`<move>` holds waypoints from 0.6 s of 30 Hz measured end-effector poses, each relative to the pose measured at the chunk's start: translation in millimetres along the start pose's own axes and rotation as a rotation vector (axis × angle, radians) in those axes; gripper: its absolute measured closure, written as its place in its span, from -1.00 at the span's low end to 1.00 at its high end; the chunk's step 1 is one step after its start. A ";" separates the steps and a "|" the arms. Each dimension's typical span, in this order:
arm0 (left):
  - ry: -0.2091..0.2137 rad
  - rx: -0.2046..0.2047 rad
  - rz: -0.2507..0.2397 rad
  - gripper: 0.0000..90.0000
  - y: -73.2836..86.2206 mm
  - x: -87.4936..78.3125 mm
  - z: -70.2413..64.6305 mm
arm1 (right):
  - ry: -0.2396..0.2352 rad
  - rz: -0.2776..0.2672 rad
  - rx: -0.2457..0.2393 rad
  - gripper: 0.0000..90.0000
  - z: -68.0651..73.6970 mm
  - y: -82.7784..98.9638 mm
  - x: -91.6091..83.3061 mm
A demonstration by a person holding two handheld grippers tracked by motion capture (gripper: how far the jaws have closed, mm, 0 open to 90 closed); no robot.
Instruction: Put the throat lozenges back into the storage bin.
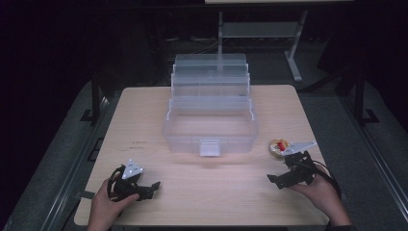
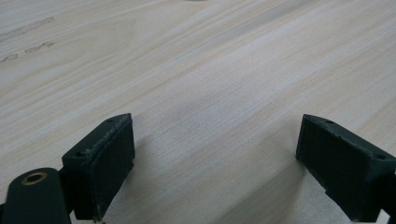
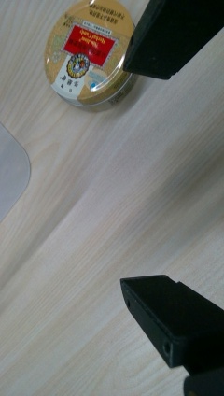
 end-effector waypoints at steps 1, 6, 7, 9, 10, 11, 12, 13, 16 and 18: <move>0.000 0.000 0.000 -0.76 0.0 0.0 0.0 | 0.003 -0.001 0.000 -1.00 -1.4 -0.2 -0.3; 0.000 0.000 0.000 -0.76 0.0 0.0 0.0 | 0.010 -0.004 0.011 -1.00 -7.4 -1.4 -2.0; 0.000 0.000 0.000 -0.76 0.0 0.0 0.0 | 0.011 -0.003 0.014 -1.00 -8.7 -1.5 -2.3; 0.000 0.000 0.000 -0.76 0.0 0.0 0.0 | 0.020 -0.002 0.024 -1.00 -12.0 -1.8 -2.9; 0.000 0.000 0.000 -0.76 0.0 0.0 0.0 | 0.022 -0.003 0.027 -1.00 -13.4 -1.8 -3.0; 0.000 0.000 0.000 -0.76 0.0 0.0 0.0 | 0.025 -0.001 0.028 -1.00 -14.9 -1.7 -3.3; 0.000 0.000 0.000 -0.76 0.0 0.0 0.0 | 0.029 0.002 0.031 -1.00 -16.6 -1.6 -3.5; 0.000 0.000 0.000 -0.76 0.0 0.0 0.0 | 0.030 0.000 0.033 -1.00 -17.8 -1.8 -3.6; 0.000 0.000 0.000 -0.76 0.0 0.0 0.0 | 0.034 -0.001 0.040 -1.00 -21.4 -2.1 -4.2; 0.000 0.000 0.000 -0.76 0.0 0.0 0.0 | 0.033 0.003 0.044 -1.00 -23.3 -1.6 -3.8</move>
Point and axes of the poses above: each handheld gripper's, and its own axes: x roughly forward along the jaws, y roughly out of its underside, z roughly to its left, the point moved 8 cm from there along x, roughly forward along the jaws, and after that the axes turned 8 degrees about -x, right-handed, at the moved point
